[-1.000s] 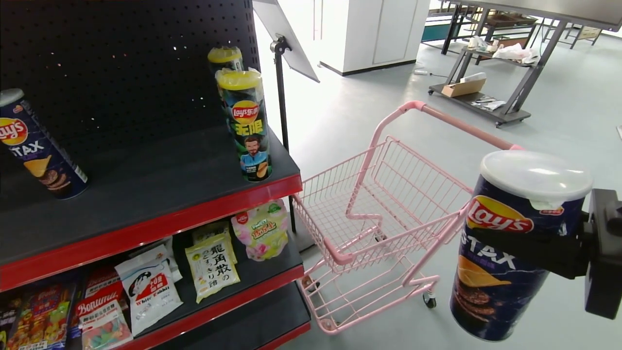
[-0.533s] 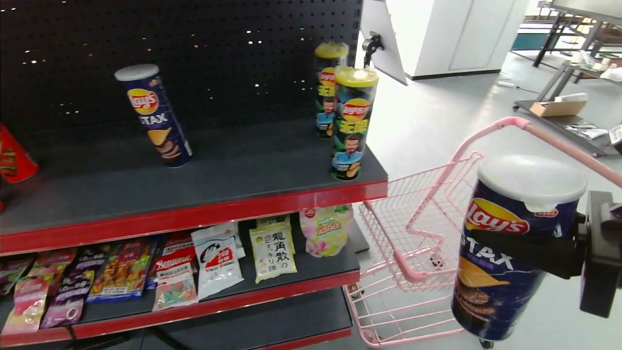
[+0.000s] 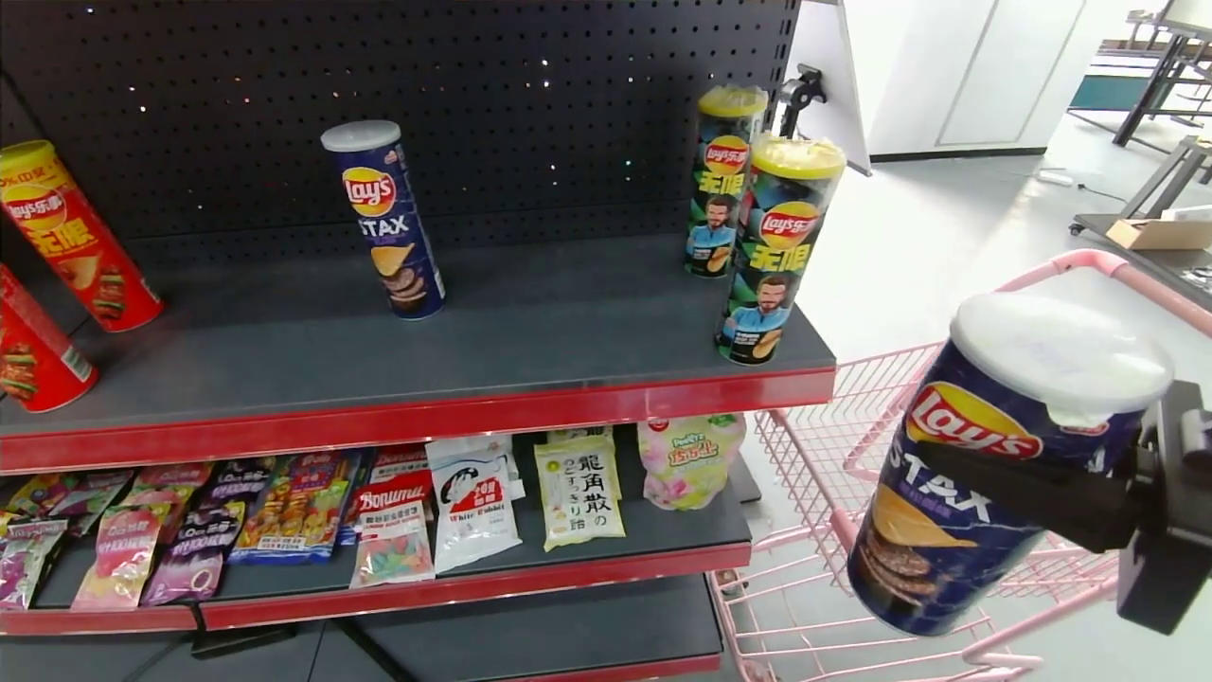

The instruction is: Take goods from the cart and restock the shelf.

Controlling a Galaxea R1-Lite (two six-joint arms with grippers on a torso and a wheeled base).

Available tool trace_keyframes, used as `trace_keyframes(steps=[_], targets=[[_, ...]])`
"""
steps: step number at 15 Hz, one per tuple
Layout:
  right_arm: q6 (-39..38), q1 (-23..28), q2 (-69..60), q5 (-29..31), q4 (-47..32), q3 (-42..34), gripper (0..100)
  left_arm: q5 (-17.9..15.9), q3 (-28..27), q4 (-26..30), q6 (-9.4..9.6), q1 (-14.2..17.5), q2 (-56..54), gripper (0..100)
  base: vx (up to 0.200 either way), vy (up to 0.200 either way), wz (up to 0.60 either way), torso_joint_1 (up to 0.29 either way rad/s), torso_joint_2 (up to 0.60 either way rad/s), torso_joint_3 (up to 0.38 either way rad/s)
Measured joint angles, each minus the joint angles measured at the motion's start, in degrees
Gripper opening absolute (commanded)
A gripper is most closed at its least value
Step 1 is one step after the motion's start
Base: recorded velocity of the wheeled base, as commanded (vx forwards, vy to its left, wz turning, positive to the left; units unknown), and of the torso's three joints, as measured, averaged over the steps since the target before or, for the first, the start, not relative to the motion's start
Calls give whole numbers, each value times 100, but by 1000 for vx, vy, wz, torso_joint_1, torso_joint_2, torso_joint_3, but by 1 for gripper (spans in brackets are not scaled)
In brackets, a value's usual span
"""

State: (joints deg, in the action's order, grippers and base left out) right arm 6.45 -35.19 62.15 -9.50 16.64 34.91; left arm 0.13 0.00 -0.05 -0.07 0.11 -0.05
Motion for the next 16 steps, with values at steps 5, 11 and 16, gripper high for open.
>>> trace_keyframes(steps=[5,11,16], targets=[[-27,24,122,-528,71,4,0,2,0,-2,0,-4,0,100,0,200,0,2,4,0],[-16,28,210,-541,82,297,0,2,0,0,0,-4,0,100,0,200,0,2,1,2],[-7,22,310,-544,82,500,0,2,0,0,0,-6,0,100,0,80,0,3,1,0]])
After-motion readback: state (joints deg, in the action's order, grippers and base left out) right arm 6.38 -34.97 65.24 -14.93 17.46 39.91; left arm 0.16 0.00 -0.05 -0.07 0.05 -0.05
